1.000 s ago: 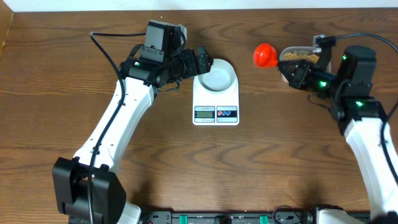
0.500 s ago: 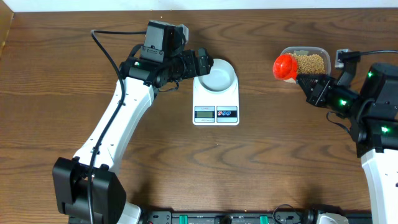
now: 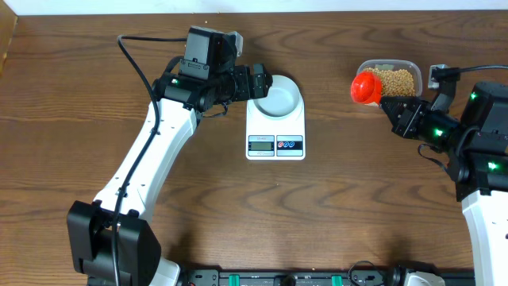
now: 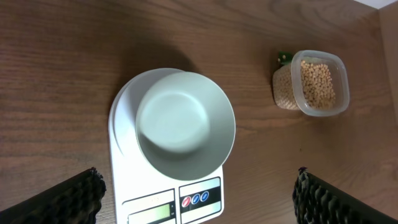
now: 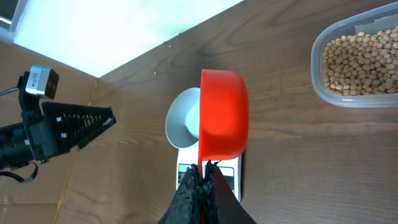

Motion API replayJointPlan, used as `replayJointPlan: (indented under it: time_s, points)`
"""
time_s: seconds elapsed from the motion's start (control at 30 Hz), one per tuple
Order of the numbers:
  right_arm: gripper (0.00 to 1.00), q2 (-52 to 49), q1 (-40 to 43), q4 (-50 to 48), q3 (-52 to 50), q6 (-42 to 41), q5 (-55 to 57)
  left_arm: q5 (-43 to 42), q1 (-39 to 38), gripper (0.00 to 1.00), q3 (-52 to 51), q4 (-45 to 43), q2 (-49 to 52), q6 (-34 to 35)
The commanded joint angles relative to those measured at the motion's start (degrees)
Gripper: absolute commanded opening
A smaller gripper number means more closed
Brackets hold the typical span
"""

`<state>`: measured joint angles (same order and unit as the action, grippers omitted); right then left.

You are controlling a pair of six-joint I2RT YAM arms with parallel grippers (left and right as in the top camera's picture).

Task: Scoop item into bowl and weigh 50g on scale

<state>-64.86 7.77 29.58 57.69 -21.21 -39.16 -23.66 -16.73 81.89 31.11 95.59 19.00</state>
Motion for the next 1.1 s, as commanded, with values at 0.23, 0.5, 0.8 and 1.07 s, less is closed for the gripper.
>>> replayJointPlan:
  time_s: [0.23, 0.5, 0.8, 1.07]
  points:
    - [0.01, 0.5, 1.7, 0.2, 0.7, 1.1, 0.2, 0.3, -0.2, 0.98, -0.1, 0.8, 0.6, -1.4]
    - [0.01, 0.5, 2.0, 0.5, 0.7, 1.2, 0.2, 0.3, -0.2, 0.99, -0.1, 1.0, 0.6, -3.1]
    - [0.01, 0.5, 2.4, 0.5, 0.7, 1.6, 0.2, 0.3, -0.2, 0.99, -0.1, 1.4, 0.6, -11.2]
    - [0.01, 0.5, 5.8, 0.4, 0.7, 2.3, 0.3, 0.3, -0.2, 0.99, -0.1, 2.3, 0.6, -14.5]
